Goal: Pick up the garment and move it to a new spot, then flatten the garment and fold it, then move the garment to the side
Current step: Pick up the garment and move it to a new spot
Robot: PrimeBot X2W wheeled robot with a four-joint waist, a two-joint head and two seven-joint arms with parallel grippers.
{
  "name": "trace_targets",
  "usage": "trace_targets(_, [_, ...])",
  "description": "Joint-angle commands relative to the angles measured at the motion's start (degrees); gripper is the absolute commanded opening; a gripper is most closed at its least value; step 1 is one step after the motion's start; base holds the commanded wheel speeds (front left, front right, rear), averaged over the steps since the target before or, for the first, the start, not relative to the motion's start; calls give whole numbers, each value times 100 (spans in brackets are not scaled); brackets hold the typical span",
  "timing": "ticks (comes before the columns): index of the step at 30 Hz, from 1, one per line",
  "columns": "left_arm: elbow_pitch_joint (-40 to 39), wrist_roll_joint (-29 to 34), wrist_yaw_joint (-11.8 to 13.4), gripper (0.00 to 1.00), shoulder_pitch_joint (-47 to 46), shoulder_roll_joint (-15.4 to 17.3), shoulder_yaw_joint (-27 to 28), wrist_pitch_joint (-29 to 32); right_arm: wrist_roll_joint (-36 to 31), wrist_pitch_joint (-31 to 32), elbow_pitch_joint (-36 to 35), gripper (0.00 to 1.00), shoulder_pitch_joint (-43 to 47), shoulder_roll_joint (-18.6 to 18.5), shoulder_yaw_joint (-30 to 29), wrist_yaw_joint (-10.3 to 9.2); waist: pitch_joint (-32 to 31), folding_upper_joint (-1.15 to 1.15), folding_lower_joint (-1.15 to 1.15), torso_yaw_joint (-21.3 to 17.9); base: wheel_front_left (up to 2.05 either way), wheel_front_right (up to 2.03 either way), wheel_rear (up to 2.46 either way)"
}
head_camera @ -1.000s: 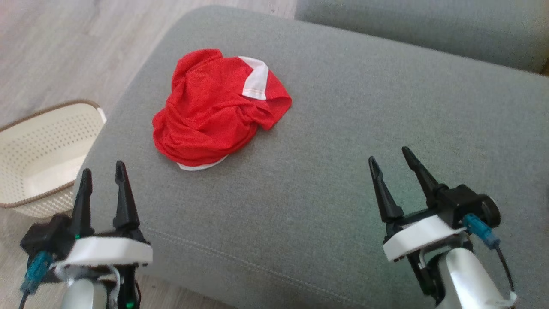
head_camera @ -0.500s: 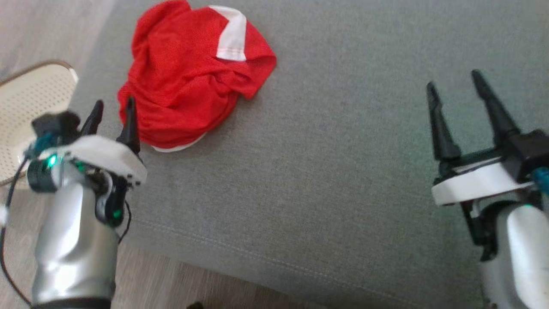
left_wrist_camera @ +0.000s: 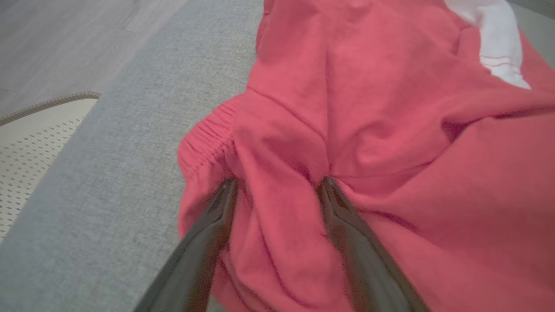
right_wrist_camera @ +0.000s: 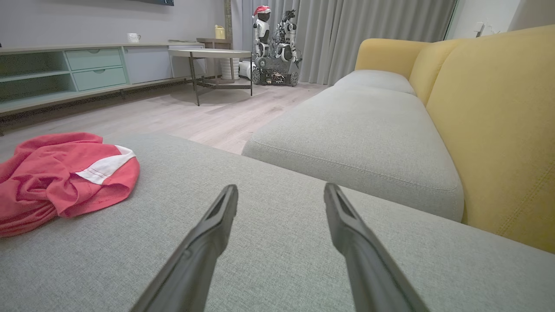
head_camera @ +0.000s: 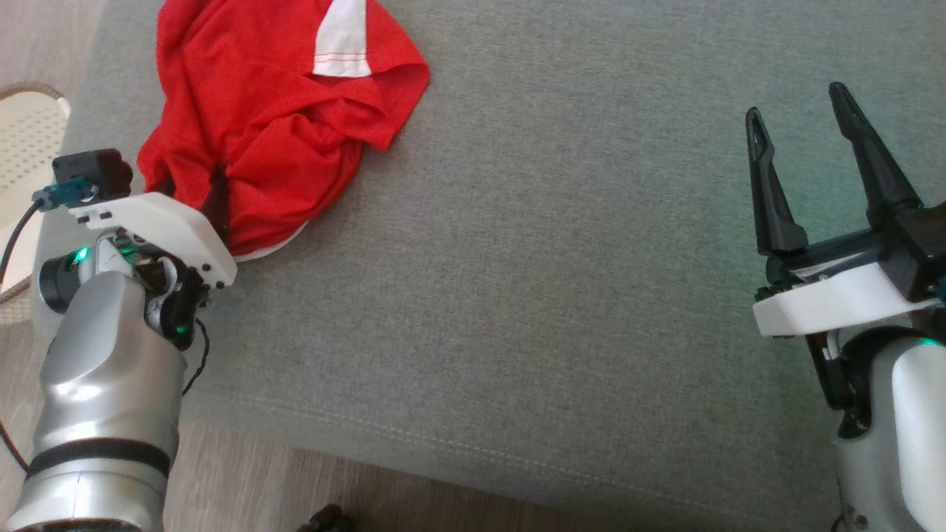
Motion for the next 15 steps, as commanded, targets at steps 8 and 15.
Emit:
trace_targets(8, [-46,-278,-38,0,-299,385,-255,-722,25,-234,47,100,-94,191,144,-5,-224,0,-1,-230,0,0,0])
trace_targets(15, [-810,-475,-39,0,-257,574,-757,-1269,182,-624,445,100,-43,365,109,-5,-727,0,-1,-594,0,0,0])
